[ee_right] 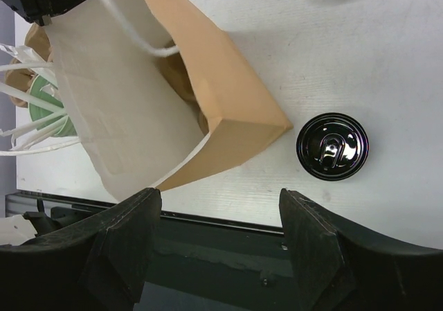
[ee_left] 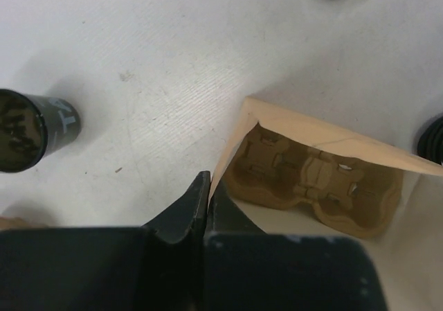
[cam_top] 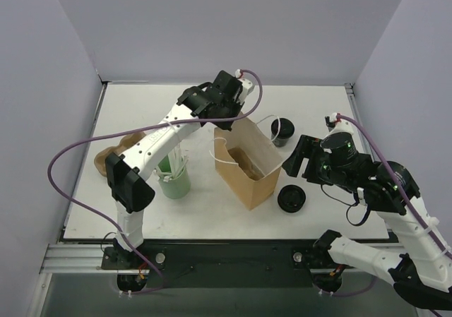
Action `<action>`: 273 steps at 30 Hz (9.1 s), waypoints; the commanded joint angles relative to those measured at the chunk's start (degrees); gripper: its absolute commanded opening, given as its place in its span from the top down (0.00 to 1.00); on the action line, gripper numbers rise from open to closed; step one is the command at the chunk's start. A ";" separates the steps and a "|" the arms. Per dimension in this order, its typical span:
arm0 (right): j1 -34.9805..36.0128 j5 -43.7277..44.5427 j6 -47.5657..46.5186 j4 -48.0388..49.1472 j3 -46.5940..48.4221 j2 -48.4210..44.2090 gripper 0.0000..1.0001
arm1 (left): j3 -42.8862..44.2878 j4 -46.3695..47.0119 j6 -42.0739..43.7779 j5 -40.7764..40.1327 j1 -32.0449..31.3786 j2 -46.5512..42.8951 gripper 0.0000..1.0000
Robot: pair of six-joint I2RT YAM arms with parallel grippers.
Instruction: Pack the takeout coffee
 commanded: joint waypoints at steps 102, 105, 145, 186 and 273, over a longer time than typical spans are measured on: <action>-3.33 4.49 -27.09 45.83 -30.04 -4.50 1.00 | -39.41 19.63 -17.21 6.76 1.97 -49.67 0.34; -2.37 5.72 -27.71 45.22 -30.04 -4.41 1.00 | -41.34 21.21 -17.91 7.21 -0.92 -49.41 0.34; 1.24 9.94 -32.72 50.39 -31.45 -4.85 1.00 | -42.57 27.44 -14.41 -4.48 -7.27 -43.96 1.00; 8.62 14.78 -26.57 43.46 -39.44 -11.35 0.92 | -55.40 24.55 -21.69 -4.57 -9.64 -52.40 0.46; 6.51 9.68 -9.58 7.25 3.53 4.46 0.60 | -27.99 1.61 -28.37 -4.39 5.83 -30.61 0.42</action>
